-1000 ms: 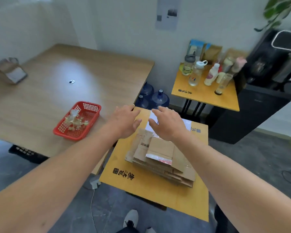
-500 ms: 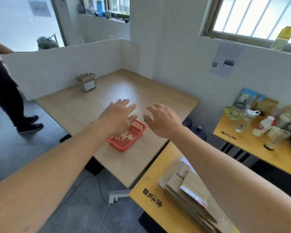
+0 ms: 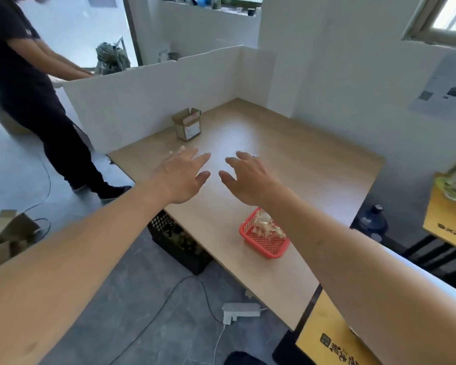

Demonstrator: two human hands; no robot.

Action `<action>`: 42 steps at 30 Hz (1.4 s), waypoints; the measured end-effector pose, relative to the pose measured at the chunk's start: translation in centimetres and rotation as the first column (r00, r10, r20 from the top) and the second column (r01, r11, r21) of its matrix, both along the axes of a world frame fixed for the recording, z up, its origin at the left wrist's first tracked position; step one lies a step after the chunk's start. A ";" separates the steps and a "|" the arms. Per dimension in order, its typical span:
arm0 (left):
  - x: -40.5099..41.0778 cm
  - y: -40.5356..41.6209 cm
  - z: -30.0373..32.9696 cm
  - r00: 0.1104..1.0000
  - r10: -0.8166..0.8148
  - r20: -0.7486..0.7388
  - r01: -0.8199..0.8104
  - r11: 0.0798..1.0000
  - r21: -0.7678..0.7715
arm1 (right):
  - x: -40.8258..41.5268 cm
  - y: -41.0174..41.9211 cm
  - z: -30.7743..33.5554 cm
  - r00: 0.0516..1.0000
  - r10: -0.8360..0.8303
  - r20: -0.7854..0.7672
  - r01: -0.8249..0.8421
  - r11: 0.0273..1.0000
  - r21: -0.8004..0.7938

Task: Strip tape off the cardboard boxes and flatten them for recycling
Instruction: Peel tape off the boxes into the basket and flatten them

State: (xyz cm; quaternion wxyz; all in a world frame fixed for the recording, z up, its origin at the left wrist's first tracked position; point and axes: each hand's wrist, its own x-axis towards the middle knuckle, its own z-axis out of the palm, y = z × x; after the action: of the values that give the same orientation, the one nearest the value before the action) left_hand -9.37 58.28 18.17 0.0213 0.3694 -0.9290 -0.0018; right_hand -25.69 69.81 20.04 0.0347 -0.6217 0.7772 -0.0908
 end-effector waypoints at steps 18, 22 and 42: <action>0.8 -34.6 -6.8 1.000 0.022 0.011 -0.024 0.984 0.175 | 0.7 -36.3 -7.5 0.996 -0.013 0.089 0.005 0.997 0.081; -0.2 -41.7 -7.1 0.999 -0.001 0.032 -0.005 0.982 0.187 | 0.1 -42.9 -8.4 0.993 -0.034 0.109 0.020 0.991 0.130; -8.2 -75.0 -20.0 0.961 -0.274 0.028 0.230 0.855 0.465 | 0.4 -70.9 -20.7 0.728 -0.606 0.322 0.499 0.789 0.358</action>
State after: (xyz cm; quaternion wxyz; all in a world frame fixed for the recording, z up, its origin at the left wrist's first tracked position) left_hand -17.61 -16.67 -1.80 -0.1102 0.2385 -0.9427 -0.2057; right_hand -25.34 -1.06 -0.62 0.2492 -0.3157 0.9061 -0.1312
